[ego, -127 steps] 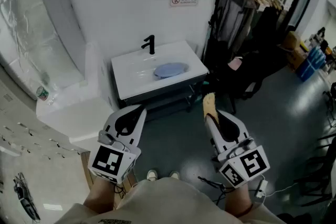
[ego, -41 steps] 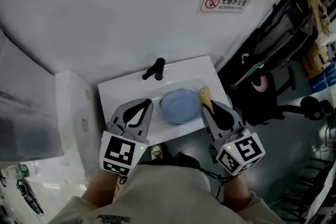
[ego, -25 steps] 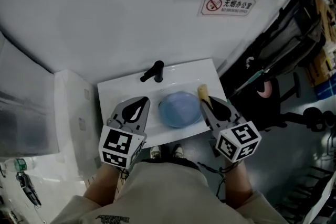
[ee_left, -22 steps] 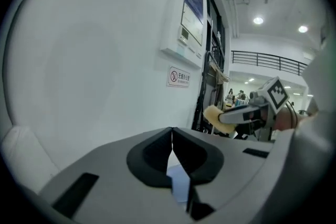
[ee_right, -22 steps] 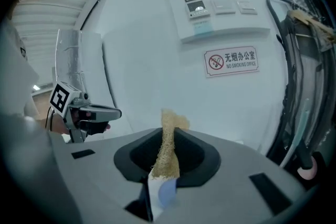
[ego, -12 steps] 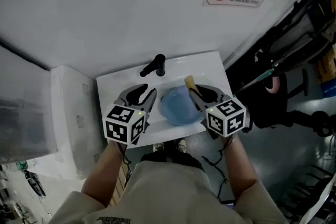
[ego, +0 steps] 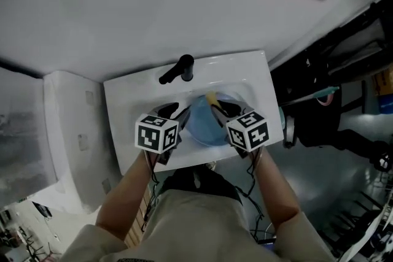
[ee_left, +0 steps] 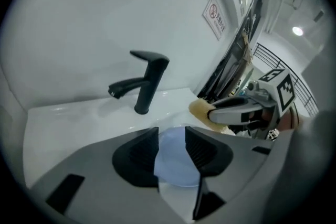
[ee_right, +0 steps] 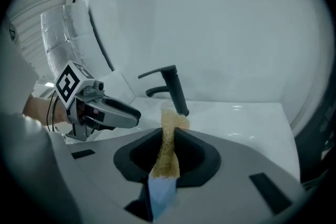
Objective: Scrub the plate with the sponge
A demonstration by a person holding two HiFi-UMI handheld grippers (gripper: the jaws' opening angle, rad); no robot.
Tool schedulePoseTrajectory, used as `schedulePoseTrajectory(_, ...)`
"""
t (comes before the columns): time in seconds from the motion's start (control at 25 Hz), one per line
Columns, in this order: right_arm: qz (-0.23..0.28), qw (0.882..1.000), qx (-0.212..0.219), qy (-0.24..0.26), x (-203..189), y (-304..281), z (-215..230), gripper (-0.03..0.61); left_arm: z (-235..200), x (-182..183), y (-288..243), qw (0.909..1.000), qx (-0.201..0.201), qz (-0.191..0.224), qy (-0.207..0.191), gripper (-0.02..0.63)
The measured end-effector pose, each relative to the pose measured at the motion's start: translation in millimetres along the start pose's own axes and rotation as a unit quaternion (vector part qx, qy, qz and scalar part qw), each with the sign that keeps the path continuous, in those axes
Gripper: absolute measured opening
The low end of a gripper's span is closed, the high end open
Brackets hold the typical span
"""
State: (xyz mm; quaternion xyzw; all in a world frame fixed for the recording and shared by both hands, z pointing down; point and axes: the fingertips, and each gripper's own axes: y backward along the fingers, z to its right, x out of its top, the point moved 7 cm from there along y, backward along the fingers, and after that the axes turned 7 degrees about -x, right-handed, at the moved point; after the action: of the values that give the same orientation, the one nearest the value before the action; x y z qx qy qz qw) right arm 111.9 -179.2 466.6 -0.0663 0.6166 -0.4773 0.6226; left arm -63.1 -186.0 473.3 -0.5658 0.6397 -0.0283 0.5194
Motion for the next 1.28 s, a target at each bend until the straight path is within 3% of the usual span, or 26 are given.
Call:
schedulePoseTrajectory(0.32, -0.059, 0.998, 0.028, 0.008, -46.3, -55.4, 2.7, 0.077, -34.4, -75.2, -71.4, 0.9934, -0.013, -0.108, 0.038, 0.167)
schedulePoseTrajectory(0.6, -0.105, 0.993, 0.036, 0.027, -81.8, -90.2, 7.9, 0.077, -60.6, -116.2, -103.5, 0.9832, -0.026, -0.143, 0.110, 0.221)
schedulePoseTrajectory(0.8, -0.149, 0.985, 0.057, 0.058, -100.0, -113.1, 3.1, 0.077, -70.2, -131.5, -118.4, 0.9747, -0.056, -0.149, 0.156, 0.185)
schedulePoseTrajectory(0.96, -0.185, 0.977, 0.073, 0.078, -110.2, -133.2, -0.4, 0.077, -73.8, -137.6, -123.3, 0.9695, -0.065, -0.137, 0.192, 0.089)
schedulePoseTrajectory(1.28, -0.216, 0.966, 0.074, 0.121, -112.5, -169.1, -1.9, 0.078, -83.8, -139.0, -123.0, 0.9654, -0.052, -0.127, 0.222, 0.052)
